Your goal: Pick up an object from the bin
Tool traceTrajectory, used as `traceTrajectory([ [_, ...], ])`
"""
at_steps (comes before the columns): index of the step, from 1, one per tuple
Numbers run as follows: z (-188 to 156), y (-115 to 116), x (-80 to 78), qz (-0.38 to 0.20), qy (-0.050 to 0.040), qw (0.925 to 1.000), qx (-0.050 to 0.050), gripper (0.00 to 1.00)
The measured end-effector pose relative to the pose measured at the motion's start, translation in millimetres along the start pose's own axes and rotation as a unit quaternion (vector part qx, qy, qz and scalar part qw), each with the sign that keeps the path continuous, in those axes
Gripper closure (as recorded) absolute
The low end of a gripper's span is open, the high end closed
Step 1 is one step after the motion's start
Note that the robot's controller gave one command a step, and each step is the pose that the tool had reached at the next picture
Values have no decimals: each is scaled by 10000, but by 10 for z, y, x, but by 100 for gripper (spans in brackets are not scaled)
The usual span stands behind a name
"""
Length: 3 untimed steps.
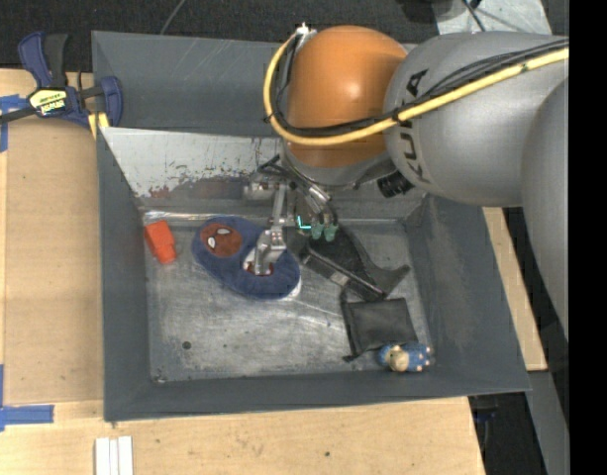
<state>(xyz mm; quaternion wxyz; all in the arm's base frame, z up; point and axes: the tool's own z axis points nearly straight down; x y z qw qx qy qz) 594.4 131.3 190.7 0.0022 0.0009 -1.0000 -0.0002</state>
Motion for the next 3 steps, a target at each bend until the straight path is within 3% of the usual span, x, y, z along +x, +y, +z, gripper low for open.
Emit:
traceTrajectory([
  [1,1043,54,-263,1338,-35,9910,-12,0],
  [2,895,149,-338,2128,-34,9771,-8,0],
  [3,838,37,-301,3406,-16,9402,-3,0],
])
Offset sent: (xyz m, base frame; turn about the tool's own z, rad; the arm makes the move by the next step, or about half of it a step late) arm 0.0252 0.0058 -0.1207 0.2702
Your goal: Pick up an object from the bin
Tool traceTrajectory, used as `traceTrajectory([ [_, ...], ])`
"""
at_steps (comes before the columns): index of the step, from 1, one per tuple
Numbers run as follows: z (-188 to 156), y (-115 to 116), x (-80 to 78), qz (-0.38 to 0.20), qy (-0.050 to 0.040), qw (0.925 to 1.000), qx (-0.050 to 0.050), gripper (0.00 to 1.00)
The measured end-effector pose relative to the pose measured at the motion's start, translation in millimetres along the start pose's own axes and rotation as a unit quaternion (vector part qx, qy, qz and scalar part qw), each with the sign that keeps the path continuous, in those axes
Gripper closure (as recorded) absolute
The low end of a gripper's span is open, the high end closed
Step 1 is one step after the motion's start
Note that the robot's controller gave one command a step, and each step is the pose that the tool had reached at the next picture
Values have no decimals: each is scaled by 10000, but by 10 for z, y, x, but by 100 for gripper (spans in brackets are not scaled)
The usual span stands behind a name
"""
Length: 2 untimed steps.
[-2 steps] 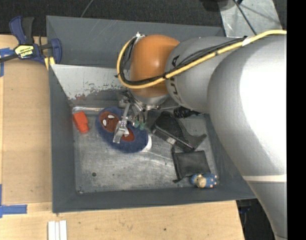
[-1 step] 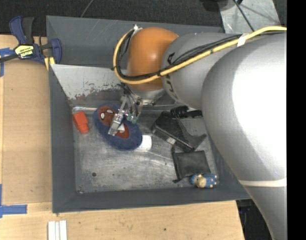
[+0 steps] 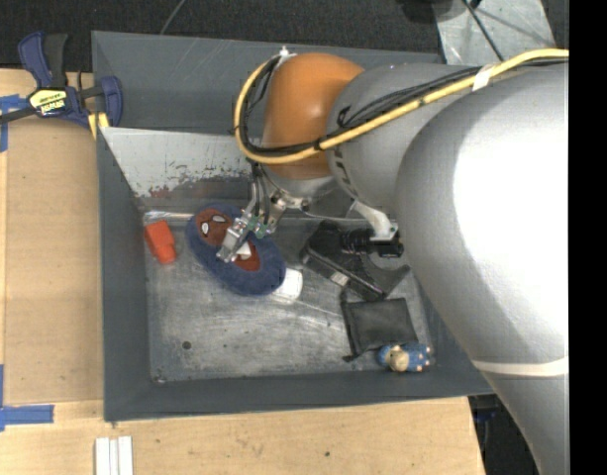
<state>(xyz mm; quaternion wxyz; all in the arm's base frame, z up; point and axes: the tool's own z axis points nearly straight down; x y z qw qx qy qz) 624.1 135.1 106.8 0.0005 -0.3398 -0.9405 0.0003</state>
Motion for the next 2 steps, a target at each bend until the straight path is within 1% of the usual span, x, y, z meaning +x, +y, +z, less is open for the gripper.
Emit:
traceTrajectory([
  [1,299,48,48,990,44,9951,29,0],
  [2,278,-172,44,1857,54,9825,-93,0],
])
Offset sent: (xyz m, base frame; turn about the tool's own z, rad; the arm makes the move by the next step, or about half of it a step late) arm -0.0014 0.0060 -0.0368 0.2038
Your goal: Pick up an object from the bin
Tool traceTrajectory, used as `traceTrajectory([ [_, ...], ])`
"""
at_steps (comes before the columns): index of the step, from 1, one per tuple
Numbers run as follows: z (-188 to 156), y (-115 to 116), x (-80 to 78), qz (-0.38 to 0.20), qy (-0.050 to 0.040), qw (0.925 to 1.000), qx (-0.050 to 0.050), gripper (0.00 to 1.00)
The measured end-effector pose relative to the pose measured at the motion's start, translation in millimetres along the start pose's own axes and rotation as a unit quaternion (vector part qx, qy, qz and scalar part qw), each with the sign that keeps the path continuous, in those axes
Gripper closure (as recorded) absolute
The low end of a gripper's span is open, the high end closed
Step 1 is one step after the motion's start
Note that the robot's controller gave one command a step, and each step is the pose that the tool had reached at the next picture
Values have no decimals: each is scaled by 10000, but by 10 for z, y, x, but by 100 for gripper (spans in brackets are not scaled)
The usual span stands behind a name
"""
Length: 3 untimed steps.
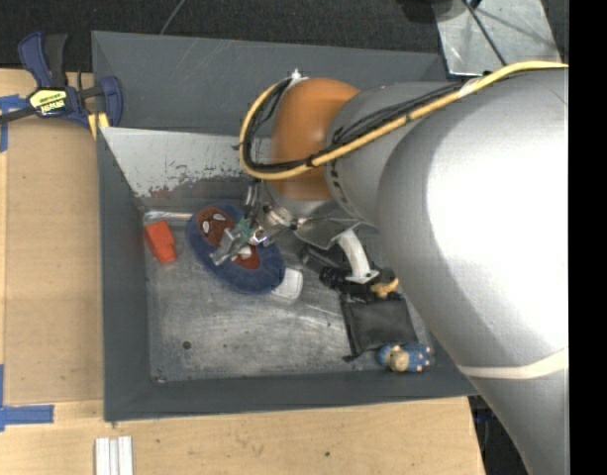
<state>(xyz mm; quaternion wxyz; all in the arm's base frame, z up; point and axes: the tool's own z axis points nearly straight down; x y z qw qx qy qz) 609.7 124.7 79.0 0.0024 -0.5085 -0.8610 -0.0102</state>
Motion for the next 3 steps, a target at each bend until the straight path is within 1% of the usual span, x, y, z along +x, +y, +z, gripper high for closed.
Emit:
traceTrajectory([
  [1,-18,5,3,-18,0,10000,7,100],
  [2,-540,33,3,-37,-82,10000,42,100],
  [3,-902,47,-6,-51,-80,9999,57,100],
])
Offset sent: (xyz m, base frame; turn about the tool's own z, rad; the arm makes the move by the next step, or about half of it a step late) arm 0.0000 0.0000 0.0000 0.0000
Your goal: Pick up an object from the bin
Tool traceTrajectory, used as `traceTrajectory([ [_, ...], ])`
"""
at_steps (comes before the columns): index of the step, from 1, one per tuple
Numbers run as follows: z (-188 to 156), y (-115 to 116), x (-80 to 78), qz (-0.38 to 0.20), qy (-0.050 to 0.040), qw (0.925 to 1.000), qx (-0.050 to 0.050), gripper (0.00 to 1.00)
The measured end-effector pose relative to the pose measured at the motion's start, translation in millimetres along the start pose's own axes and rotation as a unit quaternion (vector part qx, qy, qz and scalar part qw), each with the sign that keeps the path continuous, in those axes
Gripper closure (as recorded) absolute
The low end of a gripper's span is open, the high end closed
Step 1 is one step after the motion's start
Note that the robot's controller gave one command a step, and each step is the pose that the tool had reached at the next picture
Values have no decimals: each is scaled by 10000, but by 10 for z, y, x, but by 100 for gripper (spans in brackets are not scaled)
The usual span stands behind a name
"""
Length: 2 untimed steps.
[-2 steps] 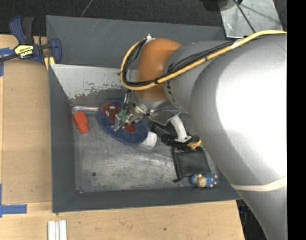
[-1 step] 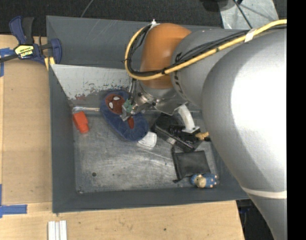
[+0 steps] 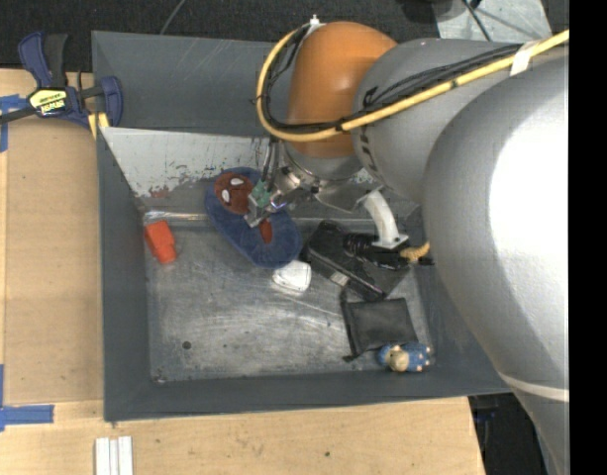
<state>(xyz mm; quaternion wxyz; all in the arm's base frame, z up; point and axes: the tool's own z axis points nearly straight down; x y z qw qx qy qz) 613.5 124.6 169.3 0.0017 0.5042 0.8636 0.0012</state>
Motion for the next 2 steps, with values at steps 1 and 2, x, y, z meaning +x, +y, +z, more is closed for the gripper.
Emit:
traceTrajectory([
  [1,-14,2,-4,-14,-1,10000,10,100],
  [2,-201,9,-13,-34,0,10000,3,100],
])
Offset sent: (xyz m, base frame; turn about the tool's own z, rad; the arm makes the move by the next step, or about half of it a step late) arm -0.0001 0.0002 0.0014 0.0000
